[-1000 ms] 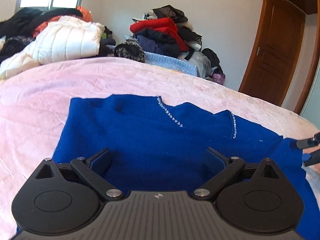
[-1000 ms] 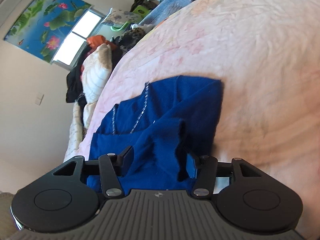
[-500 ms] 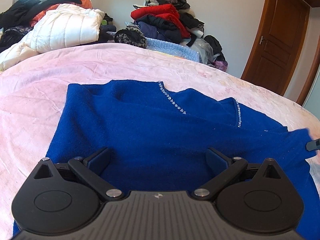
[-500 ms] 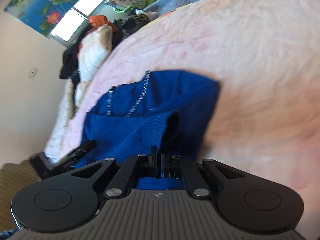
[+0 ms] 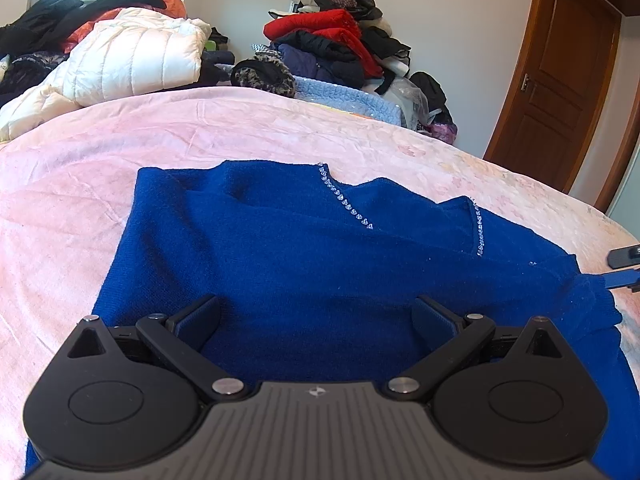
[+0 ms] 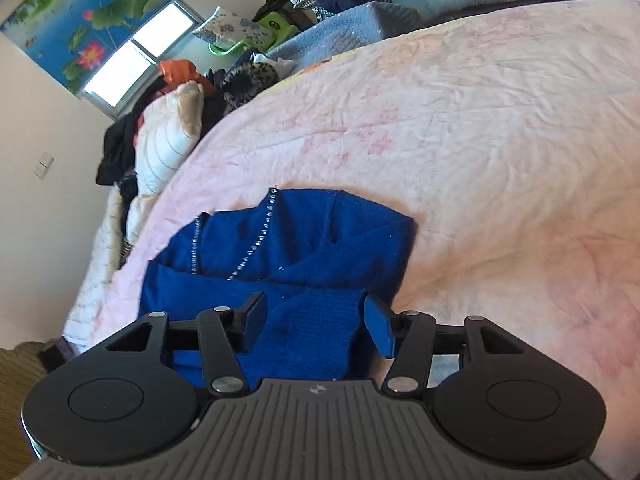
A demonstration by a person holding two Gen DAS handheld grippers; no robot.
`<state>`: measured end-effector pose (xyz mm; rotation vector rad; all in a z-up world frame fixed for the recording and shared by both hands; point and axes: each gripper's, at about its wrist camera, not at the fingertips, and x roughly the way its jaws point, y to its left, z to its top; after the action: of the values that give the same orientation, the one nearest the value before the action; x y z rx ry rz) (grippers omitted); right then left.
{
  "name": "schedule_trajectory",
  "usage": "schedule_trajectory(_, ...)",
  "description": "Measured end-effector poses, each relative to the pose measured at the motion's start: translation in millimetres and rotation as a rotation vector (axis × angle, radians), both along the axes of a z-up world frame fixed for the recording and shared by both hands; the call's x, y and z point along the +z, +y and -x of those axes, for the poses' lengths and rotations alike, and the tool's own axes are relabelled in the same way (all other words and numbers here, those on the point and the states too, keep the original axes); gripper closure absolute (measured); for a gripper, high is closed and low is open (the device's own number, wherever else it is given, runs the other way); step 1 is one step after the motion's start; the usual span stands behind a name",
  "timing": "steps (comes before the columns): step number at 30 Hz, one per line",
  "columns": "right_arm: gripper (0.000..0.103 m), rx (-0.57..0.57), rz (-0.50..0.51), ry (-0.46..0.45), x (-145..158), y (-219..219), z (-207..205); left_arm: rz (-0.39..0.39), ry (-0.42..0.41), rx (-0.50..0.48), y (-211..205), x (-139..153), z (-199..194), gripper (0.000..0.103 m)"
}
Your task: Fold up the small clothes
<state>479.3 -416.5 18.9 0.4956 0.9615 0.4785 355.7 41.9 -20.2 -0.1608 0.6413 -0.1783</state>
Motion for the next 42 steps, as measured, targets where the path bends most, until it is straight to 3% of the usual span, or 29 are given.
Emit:
schedule_trajectory(3, 0.058, 0.035, 0.042, 0.039, -10.1, 12.4, -6.5, 0.001, 0.000, -0.001, -0.1, 0.0, 0.1, 0.000)
schedule_trajectory(4, 0.079, 0.055, 0.048, 0.047, -12.0, 15.0, -5.5, 0.004, 0.000, 0.000, 0.0, 0.0, -0.1, 0.000)
schedule_trajectory(5, 0.092, 0.068, 0.040, 0.062, -13.4, 16.0, -4.9, 0.007, 0.000, 0.001, 0.6, -0.1, -0.2, 0.000)
schedule_trajectory(12, 0.094, 0.047, 0.005, 0.023, 6.0, -0.9, 1.6, 0.018, -0.003, 0.004, 3.5, -0.2, 0.3, 0.000)
schedule_trajectory(16, 0.094, 0.083, 0.111, 0.120, -13.2, 3.1, 2.9, 0.019, -0.002, 0.004, 3.8, -0.2, 0.1, 0.000)
schedule_trajectory(18, 0.094, 0.076, 0.086, 0.135, -15.9, 0.5, 4.8, 0.017, -0.002, 0.003, 3.3, -0.3, 0.1, 0.000)
schedule_trajectory(19, 0.085, 0.051, 0.051, 0.132, -13.5, -5.8, 5.5, 0.017, -0.002, 0.003, 3.5, -0.2, 0.1, 0.000)
schedule_trajectory(21, 0.074, -0.049, 0.009, 0.089, -6.3, -20.2, 5.9, 0.017, -0.002, 0.003, 3.6, -0.2, 0.1, 0.000)
schedule_trajectory(23, 0.070, -0.176, -0.042, 0.041, 1.3, -33.3, 8.8, 0.020, -0.003, 0.004, 3.9, -0.3, 0.3, 0.000)
schedule_trajectory(24, 0.070, -0.182, -0.071, 0.015, 5.0, -32.9, 11.0, 0.022, -0.003, 0.004, 4.2, -0.5, 0.5, 0.000)
schedule_trajectory(30, 0.070, 0.088, -0.161, -0.009, 10.1, 49.2, 15.8, 0.039, -0.005, 0.006, 6.2, -0.4, 0.7, 0.000)
schedule_trajectory(31, 0.067, 0.142, -0.174, 0.000, 8.0, 66.9, 15.7, 0.044, -0.005, 0.007, 6.9, -0.4, 0.8, 0.000)
schedule_trajectory(32, 0.056, 0.177, -0.177, 0.012, 3.2, 79.8, 15.0, 0.045, -0.005, 0.008, 6.9, -0.4, 0.9, 0.000)
schedule_trajectory(33, 0.052, 0.206, -0.168, 0.034, -3.2, 91.4, 13.6, 0.043, -0.005, 0.007, 7.2, -0.4, 0.8, 0.000)
schedule_trajectory(34, 0.047, 0.219, -0.126, 0.074, -11.9, 102.9, 12.7, 0.043, -0.005, 0.007, 7.5, -0.5, 0.9, 0.000)
schedule_trajectory(35, 0.051, 0.222, -0.078, 0.113, -21.2, 109.3, 10.5, 0.044, -0.005, 0.007, 8.6, -0.5, 0.9, 0.000)
schedule_trajectory(36, 0.055, 0.221, -0.092, 0.095, -23.9, 107.8, 12.7, 0.045, -0.005, 0.008, 7.3, -0.4, 0.9, 0.000)
schedule_trajectory(40, 0.052, 0.211, -0.114, 0.171, -17.0, 97.1, 13.7, 0.063, -0.009, 0.008, 9.7, -1.1, 1.6, 0.000)
schedule_trajectory(42, 0.050, 0.184, -0.135, 0.141, -5.1, 93.4, 14.6, 0.074, -0.011, 0.009, 10.8, -1.2, 1.9, 0.000)
